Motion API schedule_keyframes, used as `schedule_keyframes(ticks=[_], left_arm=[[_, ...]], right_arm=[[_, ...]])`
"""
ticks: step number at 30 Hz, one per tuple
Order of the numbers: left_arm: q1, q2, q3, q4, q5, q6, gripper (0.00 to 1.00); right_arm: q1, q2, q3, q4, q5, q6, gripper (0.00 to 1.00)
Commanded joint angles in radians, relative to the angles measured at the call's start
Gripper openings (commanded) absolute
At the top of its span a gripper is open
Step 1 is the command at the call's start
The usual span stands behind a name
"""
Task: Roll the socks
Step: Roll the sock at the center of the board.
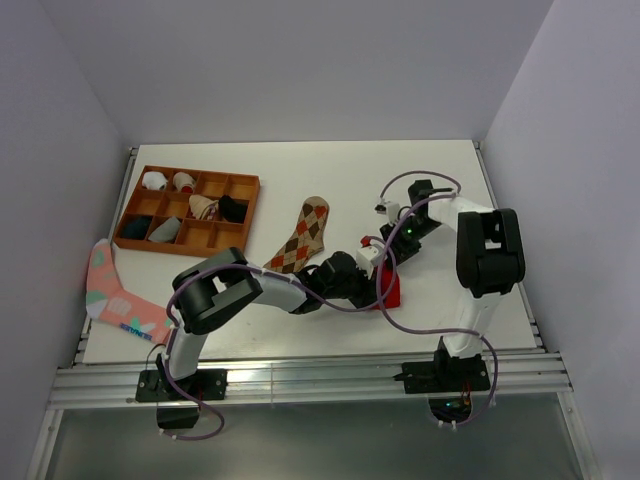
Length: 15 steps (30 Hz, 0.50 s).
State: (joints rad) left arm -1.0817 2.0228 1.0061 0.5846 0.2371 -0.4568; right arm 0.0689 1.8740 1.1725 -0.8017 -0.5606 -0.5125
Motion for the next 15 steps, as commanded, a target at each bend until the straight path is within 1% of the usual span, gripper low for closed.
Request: schedule_keyframes(ticks=[1, 4, 7, 15], left_arm=[[-0.014, 0.033, 0.003, -0.111, -0.01, 0.023, 0.0], [-0.014, 0.027, 0.009, -0.127, -0.004, 0.033, 0.0], [-0.014, 0.019, 0.012, -0.143, -0.004, 0.047, 0.0], [-0.026, 0.019, 0.064, -0.229, 0.011, 0.07, 0.0]], right_arm=[[0.026, 0.04, 0.036, -0.004, 0.016, 0.003, 0.32], [0.043, 0.059, 0.062, -0.014, 0.014, 0.006, 0.21], [0.057, 0.08, 0.104, -0.019, 0.031, 0.02, 0.15], [0.066, 0.129, 0.254, -0.051, 0.033, 0.066, 0.13]])
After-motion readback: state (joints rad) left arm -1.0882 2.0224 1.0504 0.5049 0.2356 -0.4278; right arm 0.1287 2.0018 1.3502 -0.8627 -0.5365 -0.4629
